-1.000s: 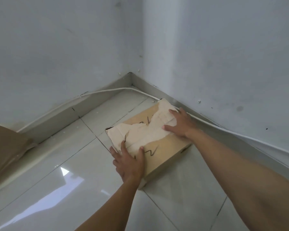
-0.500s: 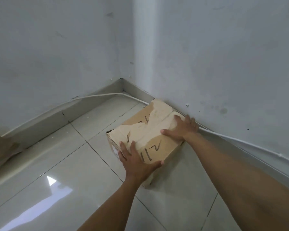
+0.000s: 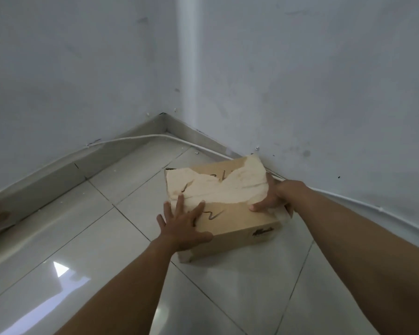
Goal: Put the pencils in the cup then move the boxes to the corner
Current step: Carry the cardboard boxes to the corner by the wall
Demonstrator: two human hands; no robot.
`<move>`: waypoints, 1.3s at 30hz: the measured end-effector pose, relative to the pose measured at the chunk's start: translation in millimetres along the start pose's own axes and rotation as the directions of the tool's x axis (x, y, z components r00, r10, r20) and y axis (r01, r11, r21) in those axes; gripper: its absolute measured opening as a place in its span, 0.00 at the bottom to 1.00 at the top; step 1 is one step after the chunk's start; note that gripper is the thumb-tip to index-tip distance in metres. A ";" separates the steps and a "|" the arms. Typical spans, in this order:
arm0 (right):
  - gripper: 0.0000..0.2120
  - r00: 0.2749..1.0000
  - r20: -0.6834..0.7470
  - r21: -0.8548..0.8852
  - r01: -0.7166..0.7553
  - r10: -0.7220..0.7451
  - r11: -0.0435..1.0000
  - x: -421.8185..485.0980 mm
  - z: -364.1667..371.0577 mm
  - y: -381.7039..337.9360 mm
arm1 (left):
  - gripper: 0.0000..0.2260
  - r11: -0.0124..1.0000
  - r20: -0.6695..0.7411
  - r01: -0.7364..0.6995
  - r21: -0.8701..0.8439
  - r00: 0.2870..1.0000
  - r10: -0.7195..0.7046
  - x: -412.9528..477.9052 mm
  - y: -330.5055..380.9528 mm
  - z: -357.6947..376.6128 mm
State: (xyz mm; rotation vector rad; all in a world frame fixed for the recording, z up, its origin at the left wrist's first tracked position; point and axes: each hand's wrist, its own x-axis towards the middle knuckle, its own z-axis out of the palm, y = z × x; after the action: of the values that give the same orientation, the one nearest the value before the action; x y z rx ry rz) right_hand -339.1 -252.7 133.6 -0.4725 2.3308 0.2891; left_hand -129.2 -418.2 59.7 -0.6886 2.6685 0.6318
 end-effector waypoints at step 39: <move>0.55 0.993 -0.036 0.039 -0.115 0.116 0.993 7.5 13.8 -3.0 | 0.30 0.956 -0.041 -0.228 0.187 0.970 0.239 59.9 74.6 -1.0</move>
State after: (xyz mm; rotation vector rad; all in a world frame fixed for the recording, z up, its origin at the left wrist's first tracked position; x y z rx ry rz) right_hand -334.4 -252.6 118.4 -0.3285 2.4007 0.2939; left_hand -218.0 -382.7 61.7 -0.3514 2.8470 0.4219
